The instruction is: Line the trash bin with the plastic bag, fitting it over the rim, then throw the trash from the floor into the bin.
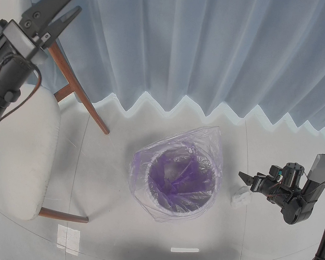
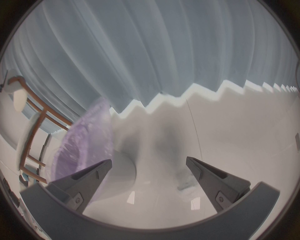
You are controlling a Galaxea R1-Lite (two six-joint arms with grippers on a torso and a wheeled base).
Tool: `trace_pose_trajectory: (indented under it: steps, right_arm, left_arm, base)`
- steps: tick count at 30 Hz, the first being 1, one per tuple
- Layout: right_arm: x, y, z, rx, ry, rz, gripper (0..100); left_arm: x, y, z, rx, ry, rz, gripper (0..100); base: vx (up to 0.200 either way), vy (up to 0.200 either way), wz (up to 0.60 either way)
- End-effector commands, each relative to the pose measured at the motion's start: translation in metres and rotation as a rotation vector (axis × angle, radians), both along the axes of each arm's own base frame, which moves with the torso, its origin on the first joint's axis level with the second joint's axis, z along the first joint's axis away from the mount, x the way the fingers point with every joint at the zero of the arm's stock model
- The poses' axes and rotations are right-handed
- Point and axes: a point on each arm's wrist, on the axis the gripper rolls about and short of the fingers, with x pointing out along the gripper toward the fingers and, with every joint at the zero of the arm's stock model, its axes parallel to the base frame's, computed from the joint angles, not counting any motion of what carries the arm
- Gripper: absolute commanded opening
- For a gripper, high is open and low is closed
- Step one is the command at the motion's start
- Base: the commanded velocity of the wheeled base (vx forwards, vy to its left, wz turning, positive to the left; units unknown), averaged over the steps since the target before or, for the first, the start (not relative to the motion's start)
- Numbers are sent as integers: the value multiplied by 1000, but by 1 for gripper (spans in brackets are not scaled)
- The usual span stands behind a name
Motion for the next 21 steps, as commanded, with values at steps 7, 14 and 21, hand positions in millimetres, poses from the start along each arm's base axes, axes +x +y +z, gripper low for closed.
trace_pose_trajectory:
  steps: [7,14,21]
  right_arm:
    - [38,-4,-51,-152,164,-83,100]
    - [44,-5,-60,-174,169,-87,100]
    - [41,-6,-66,-190,186,-96,100]
  left_arm:
    - [-39,39,37,-31,-65,-35,100]
    - [-46,55,34,1,-12,-86,100]
    - [-51,60,34,-1,-2,-95,100]
  base:
    - [0,-200,0]
    - [0,-200,0]
    - [0,-200,0]
